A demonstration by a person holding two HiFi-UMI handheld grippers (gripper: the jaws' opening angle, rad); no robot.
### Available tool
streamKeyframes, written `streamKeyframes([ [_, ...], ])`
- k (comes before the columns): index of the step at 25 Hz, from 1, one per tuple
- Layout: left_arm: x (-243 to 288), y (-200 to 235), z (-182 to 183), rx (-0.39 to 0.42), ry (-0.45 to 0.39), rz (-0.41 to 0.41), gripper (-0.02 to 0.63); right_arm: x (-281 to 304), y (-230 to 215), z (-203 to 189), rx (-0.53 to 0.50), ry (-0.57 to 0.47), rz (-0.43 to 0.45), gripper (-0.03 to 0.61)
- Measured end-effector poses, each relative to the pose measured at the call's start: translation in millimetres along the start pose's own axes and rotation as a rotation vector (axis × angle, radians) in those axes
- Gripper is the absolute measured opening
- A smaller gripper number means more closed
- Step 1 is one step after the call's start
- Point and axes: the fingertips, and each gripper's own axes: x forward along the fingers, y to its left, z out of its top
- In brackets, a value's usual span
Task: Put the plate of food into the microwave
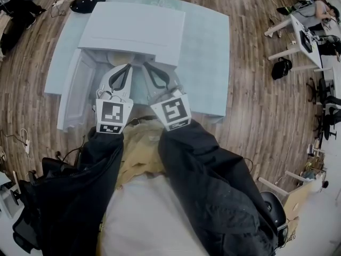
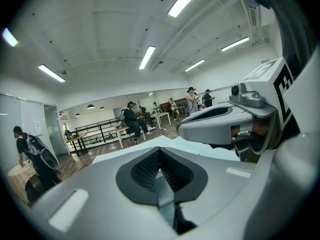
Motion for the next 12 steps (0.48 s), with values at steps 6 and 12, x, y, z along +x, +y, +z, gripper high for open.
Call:
streamKeyframes([
  [6,-1.7,-7.3,-3.8,-0.008,0.017,-0.009,0.000,-8.4,-0.2,-8.0,0.012,0.014,-0.011,-0.006],
  [12,-2.5,-15.6,-4.7,-0.010,0.024,-0.015,0.000,-16.0,-2.7,-11.9,0.013,0.026,-0.030,-0.006],
])
